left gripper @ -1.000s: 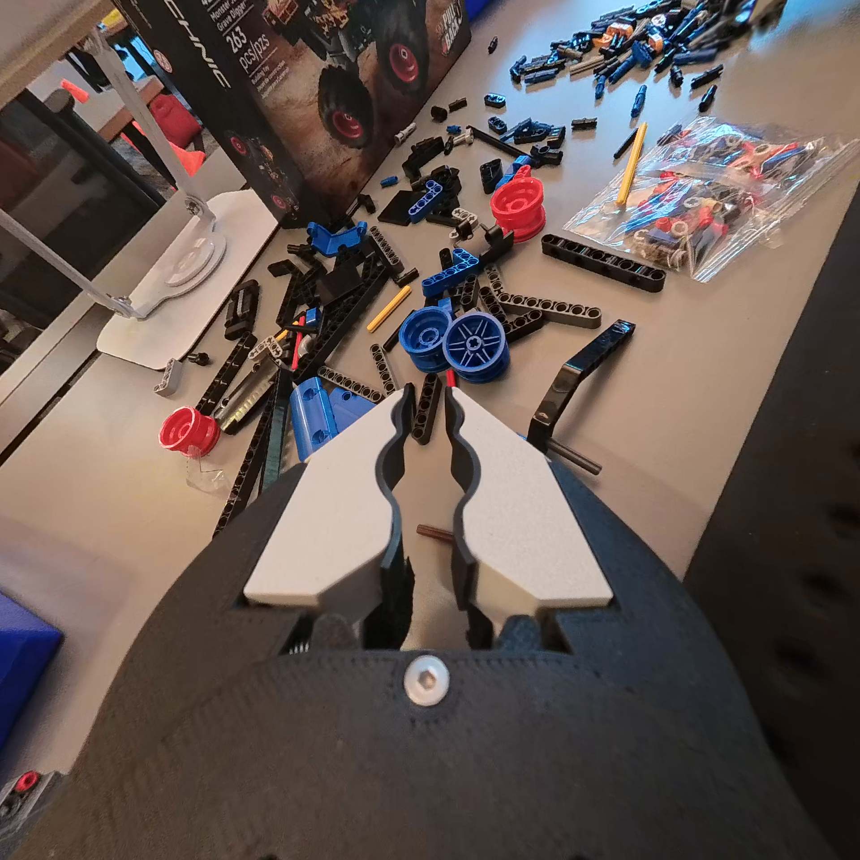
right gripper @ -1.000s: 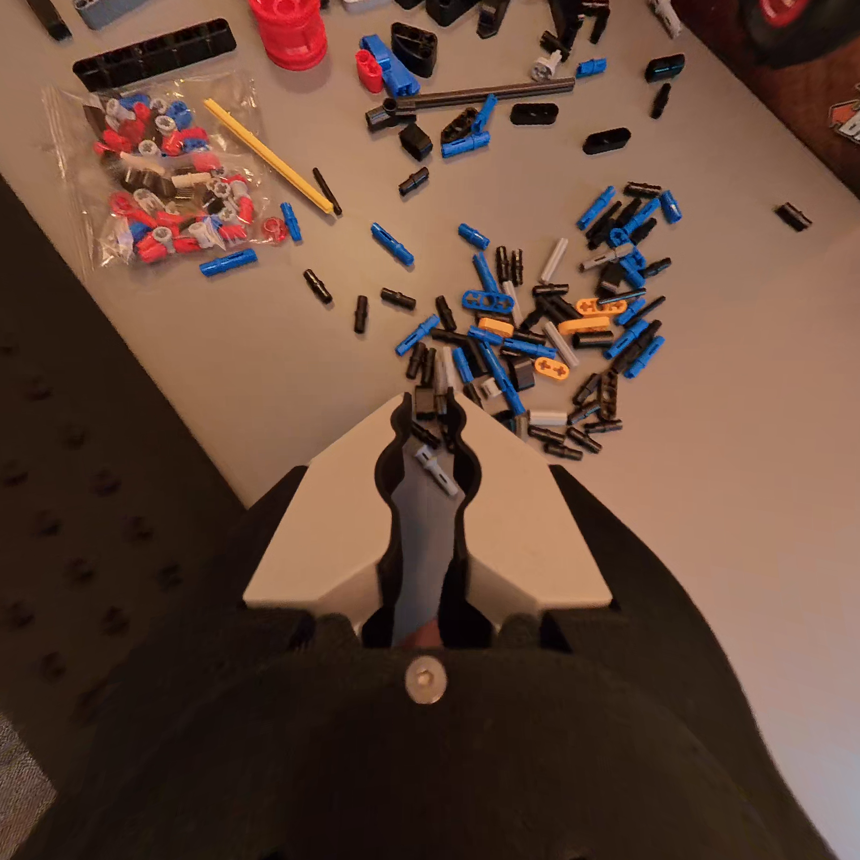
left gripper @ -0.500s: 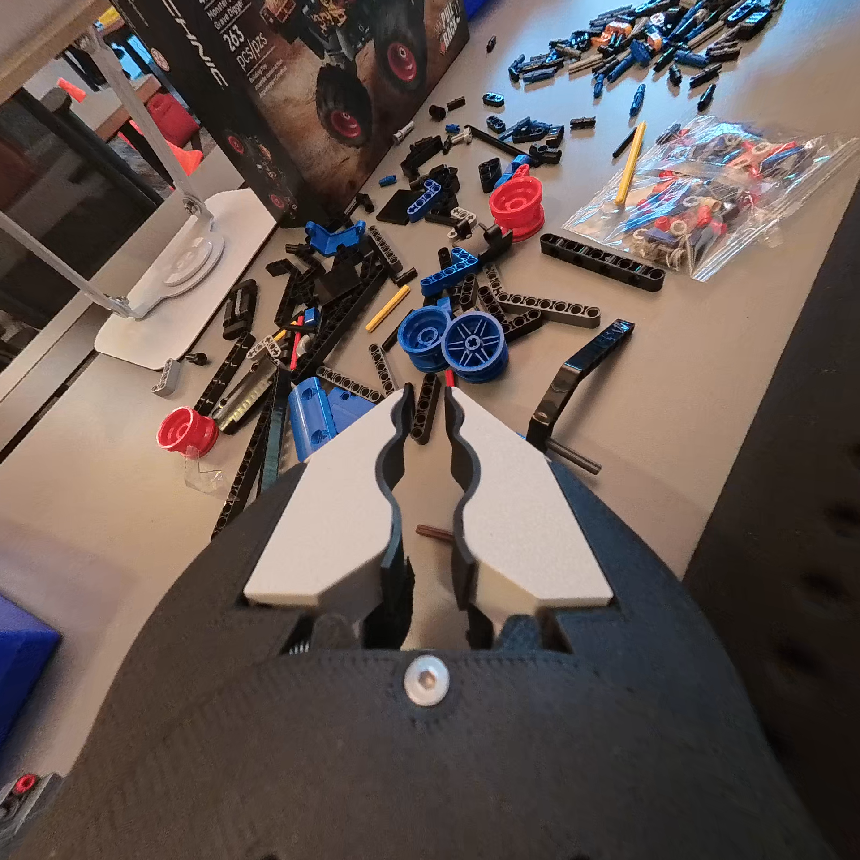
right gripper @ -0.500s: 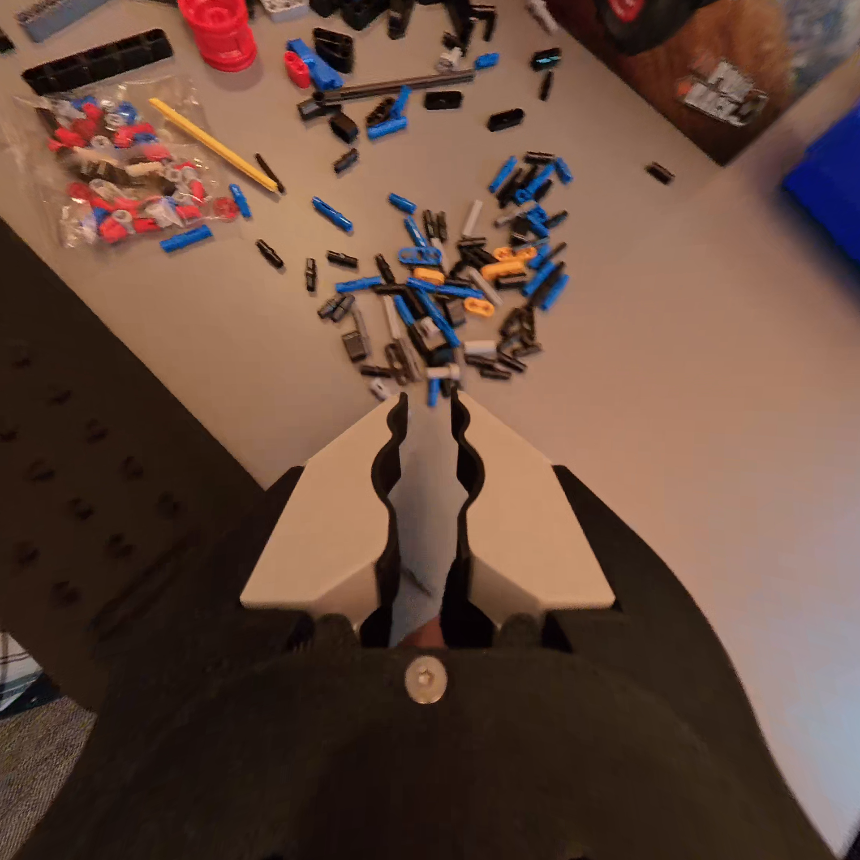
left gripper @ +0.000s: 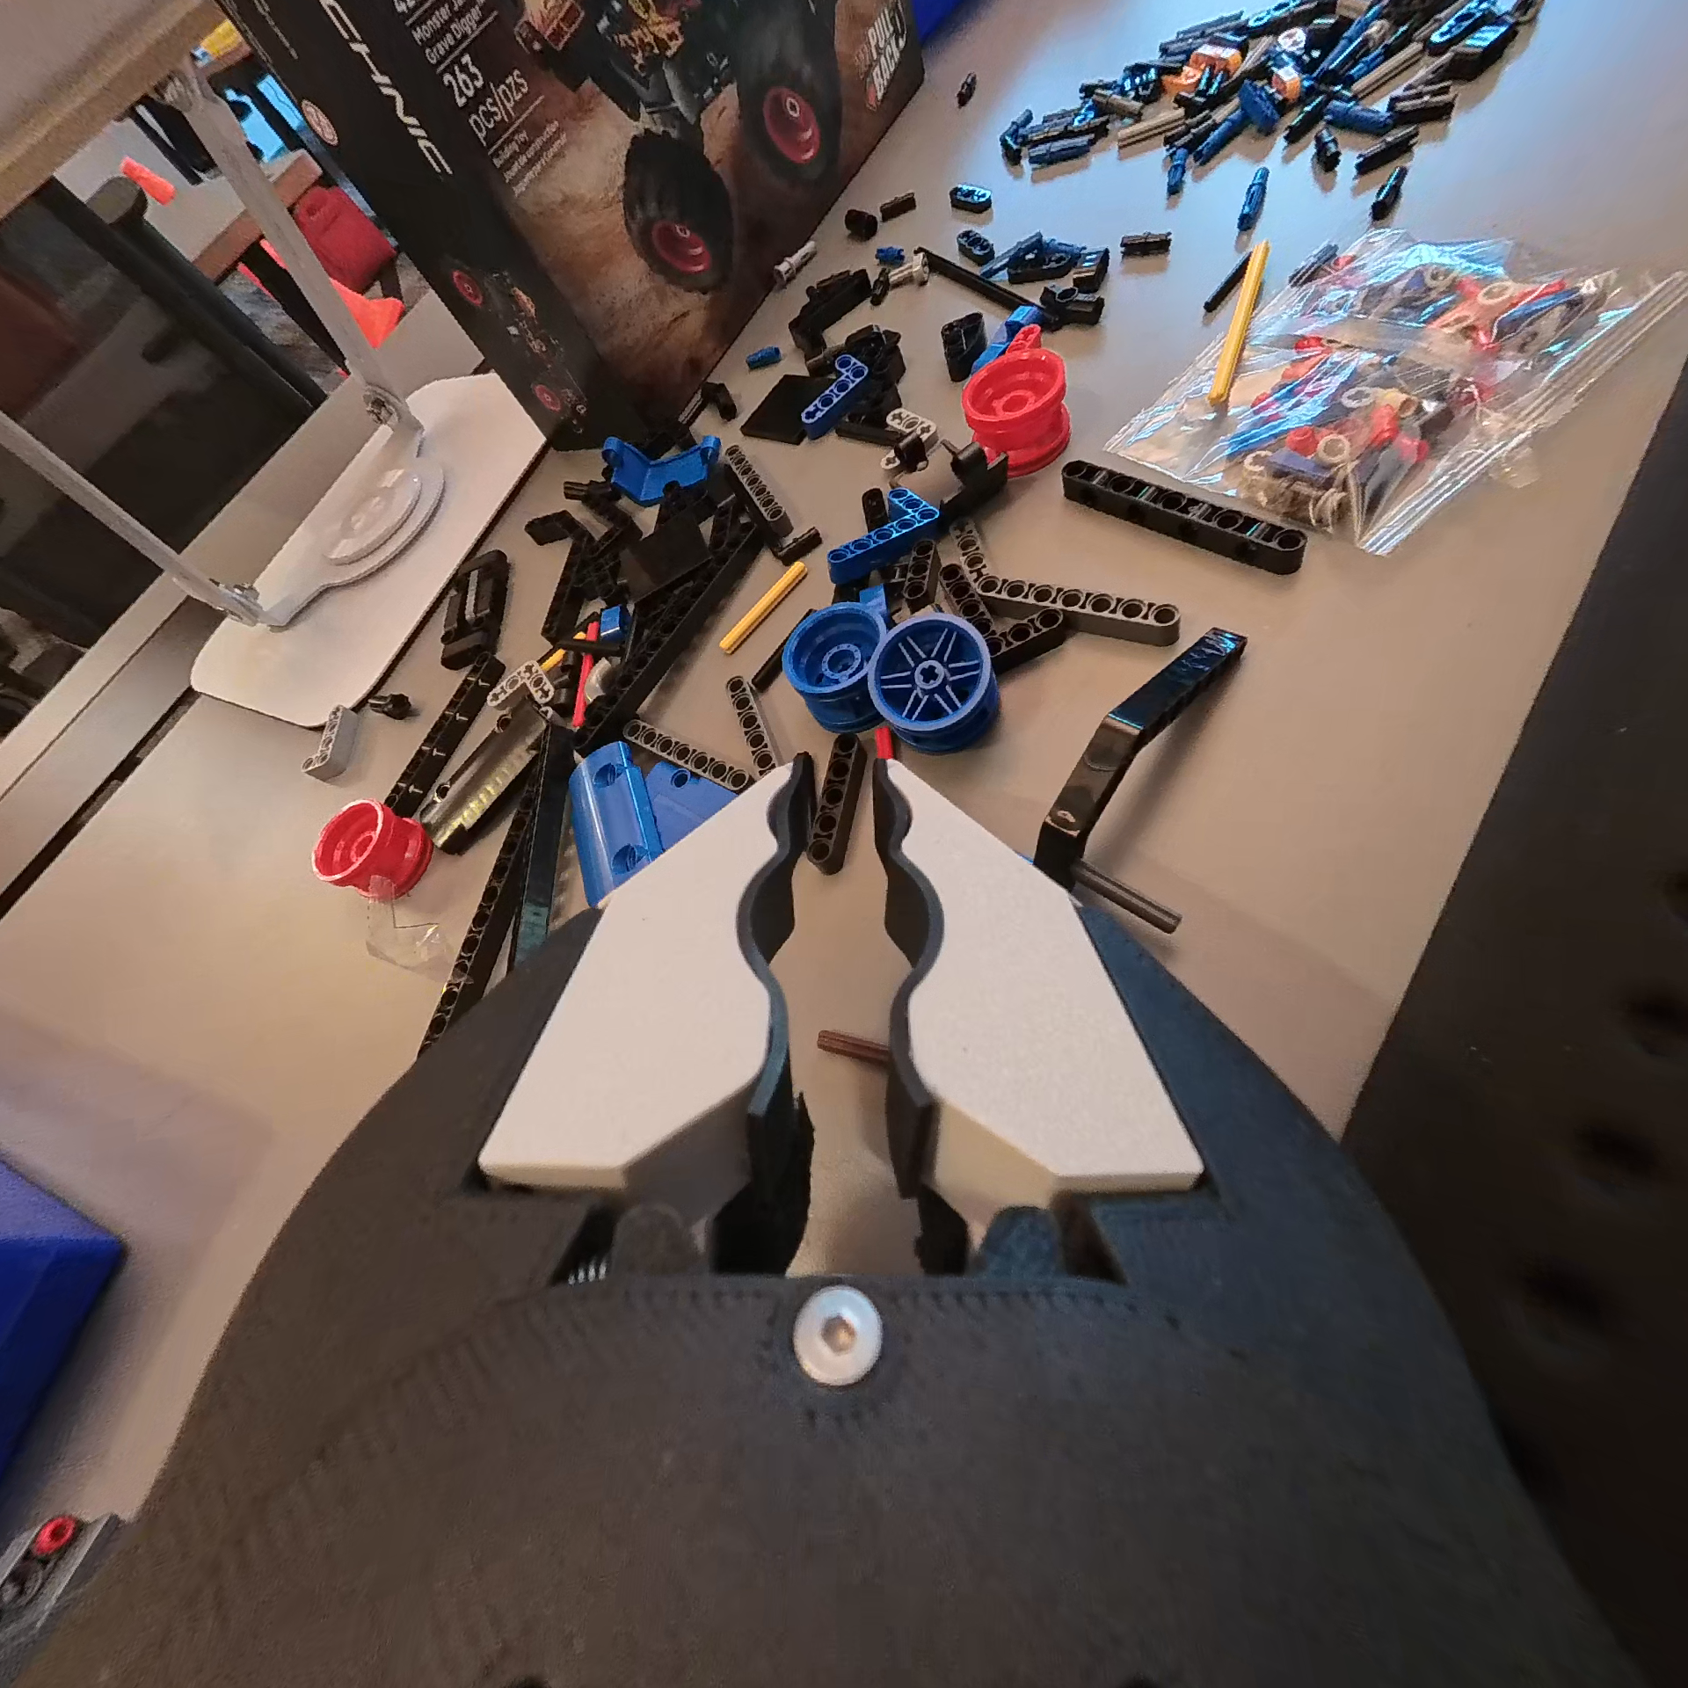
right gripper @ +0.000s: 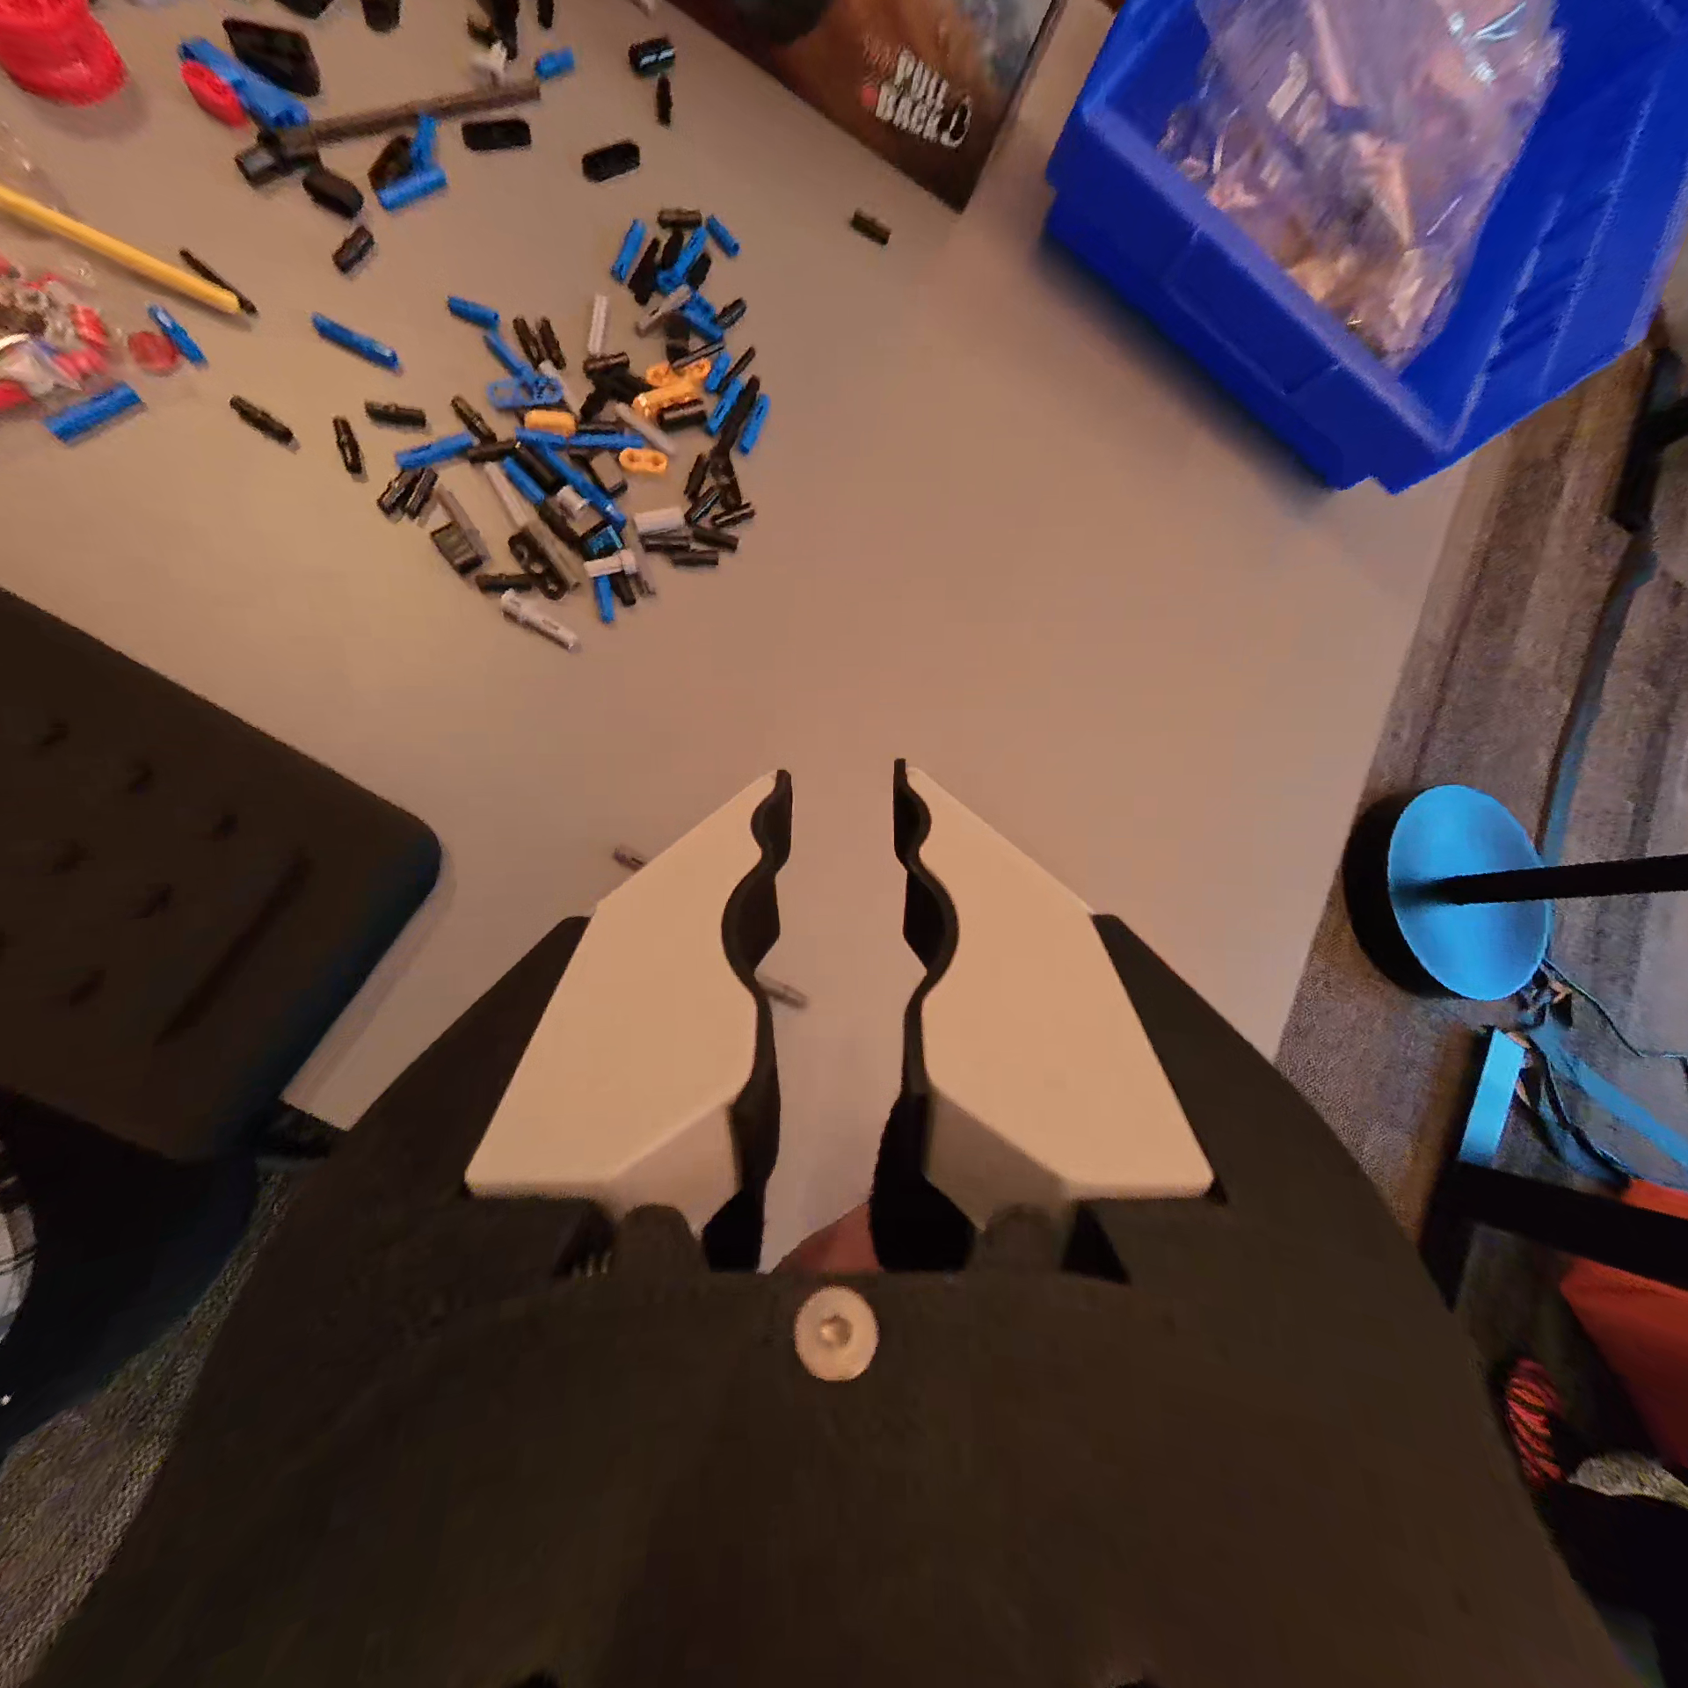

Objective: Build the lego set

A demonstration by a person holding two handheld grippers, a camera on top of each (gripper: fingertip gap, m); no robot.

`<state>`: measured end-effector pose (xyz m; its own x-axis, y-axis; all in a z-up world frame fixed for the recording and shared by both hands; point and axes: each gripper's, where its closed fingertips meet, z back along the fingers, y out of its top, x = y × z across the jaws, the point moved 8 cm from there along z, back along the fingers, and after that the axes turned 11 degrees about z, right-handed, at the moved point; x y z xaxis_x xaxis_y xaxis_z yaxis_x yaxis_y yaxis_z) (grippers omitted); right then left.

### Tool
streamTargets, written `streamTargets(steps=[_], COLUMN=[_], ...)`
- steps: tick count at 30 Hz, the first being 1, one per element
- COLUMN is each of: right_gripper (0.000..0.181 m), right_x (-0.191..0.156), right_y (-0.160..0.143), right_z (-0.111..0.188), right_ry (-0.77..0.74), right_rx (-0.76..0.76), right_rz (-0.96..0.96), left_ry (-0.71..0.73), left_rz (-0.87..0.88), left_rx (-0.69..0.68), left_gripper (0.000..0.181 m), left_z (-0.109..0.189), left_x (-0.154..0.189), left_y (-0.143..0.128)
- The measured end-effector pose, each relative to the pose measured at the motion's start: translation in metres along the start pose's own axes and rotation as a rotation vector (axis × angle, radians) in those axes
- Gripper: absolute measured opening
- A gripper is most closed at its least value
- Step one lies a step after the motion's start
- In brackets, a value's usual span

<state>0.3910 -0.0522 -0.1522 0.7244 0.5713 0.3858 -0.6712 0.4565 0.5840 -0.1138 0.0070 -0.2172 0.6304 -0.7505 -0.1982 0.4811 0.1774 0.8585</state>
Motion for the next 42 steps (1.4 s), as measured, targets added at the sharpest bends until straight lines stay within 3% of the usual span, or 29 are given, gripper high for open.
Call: streamTargets(steps=[8,18,21,27,42], right_gripper=[0.021,0.019,0.018,0.013,0.012], right_x=[-0.027,-0.088,-0.094,-0.092,-0.104], right_y=[0.014,0.075,0.075,0.073,0.073], right_z=[-0.034,-0.091,-0.103,-0.103,-0.113], right_ry=[0.088,0.120,0.022,-0.024,-0.152], right_rx=[0.077,0.404,0.354,0.375,0.267], right_rz=[-0.012,-0.097,-0.013,-0.033,0.173], left_ry=[0.004,0.008,0.012,0.031,0.072], left_rz=[-0.002,-0.001,0.003,0.019,0.034], left_rx=[-0.001,0.006,0.014,0.009,0.008], left_gripper=[0.012,0.011,0.011,0.011,0.012], left_z=[0.000,0.000,0.001,0.001,0.001], left_x=[0.000,0.001,0.001,-0.001,-0.003], left_y=[0.000,0.001,0.001,0.001,0.001])
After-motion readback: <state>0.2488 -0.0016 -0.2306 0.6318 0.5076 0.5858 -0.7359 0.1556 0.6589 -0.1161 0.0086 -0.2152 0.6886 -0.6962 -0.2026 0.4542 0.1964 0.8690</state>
